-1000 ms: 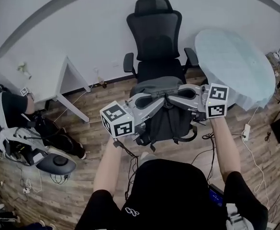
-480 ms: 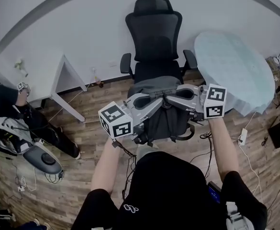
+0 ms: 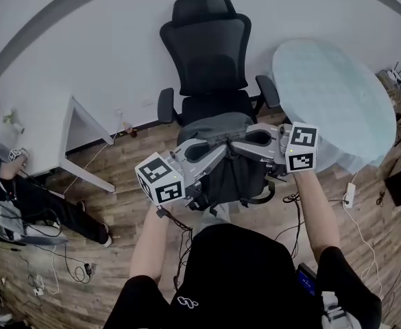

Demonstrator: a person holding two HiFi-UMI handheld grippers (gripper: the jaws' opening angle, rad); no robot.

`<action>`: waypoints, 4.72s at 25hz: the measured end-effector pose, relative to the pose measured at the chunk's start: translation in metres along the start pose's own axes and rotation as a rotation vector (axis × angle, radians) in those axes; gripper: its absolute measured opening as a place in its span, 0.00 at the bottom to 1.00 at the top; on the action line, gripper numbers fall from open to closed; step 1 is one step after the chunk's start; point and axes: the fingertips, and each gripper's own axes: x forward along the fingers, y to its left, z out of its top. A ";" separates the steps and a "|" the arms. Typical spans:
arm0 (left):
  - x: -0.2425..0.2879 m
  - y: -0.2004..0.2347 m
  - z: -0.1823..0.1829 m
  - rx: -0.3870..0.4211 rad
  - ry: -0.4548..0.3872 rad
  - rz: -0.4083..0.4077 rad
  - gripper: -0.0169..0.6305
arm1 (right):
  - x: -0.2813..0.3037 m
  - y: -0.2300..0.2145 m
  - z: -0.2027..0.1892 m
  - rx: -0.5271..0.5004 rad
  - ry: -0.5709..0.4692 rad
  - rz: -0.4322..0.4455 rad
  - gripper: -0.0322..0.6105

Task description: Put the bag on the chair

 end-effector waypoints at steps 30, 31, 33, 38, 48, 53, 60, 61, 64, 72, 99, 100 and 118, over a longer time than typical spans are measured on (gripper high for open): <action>0.078 0.399 0.010 -0.253 0.013 -0.125 0.07 | 0.093 -0.395 -0.007 0.318 0.060 -0.261 0.11; 0.080 0.403 0.008 -0.256 0.014 -0.121 0.07 | 0.093 -0.399 -0.009 0.327 0.064 -0.261 0.11; 0.084 0.409 0.004 -0.263 0.023 -0.117 0.07 | 0.092 -0.406 -0.014 0.346 0.074 -0.268 0.11; 0.092 0.430 -0.004 -0.296 0.035 -0.098 0.07 | 0.091 -0.429 -0.022 0.378 0.074 -0.271 0.11; 0.128 0.517 -0.027 -0.348 0.071 -0.014 0.07 | 0.092 -0.522 -0.047 0.405 0.132 -0.291 0.11; 0.150 0.566 -0.038 -0.360 0.099 0.050 0.07 | 0.090 -0.576 -0.059 0.423 0.146 -0.315 0.11; 0.174 0.639 -0.086 -0.483 0.172 0.188 0.07 | 0.093 -0.650 -0.109 0.502 0.271 -0.395 0.10; 0.176 0.647 -0.093 -0.503 0.184 0.205 0.07 | 0.093 -0.658 -0.116 0.513 0.280 -0.408 0.10; 0.184 0.665 -0.107 -0.571 0.171 0.245 0.07 | 0.091 -0.678 -0.130 0.568 0.241 -0.457 0.10; 0.195 0.674 -0.122 -0.726 0.113 0.283 0.09 | 0.075 -0.692 -0.145 0.665 0.232 -0.571 0.14; 0.109 0.588 0.049 -0.124 -0.061 0.702 0.02 | 0.054 -0.590 0.042 0.169 -0.111 -0.913 0.05; 0.103 0.582 0.060 -0.116 -0.091 0.726 0.02 | 0.052 -0.584 0.049 0.167 -0.131 -0.935 0.05; 0.070 0.539 0.057 -0.015 -0.065 0.830 0.02 | 0.038 -0.526 0.025 0.117 -0.022 -1.050 0.05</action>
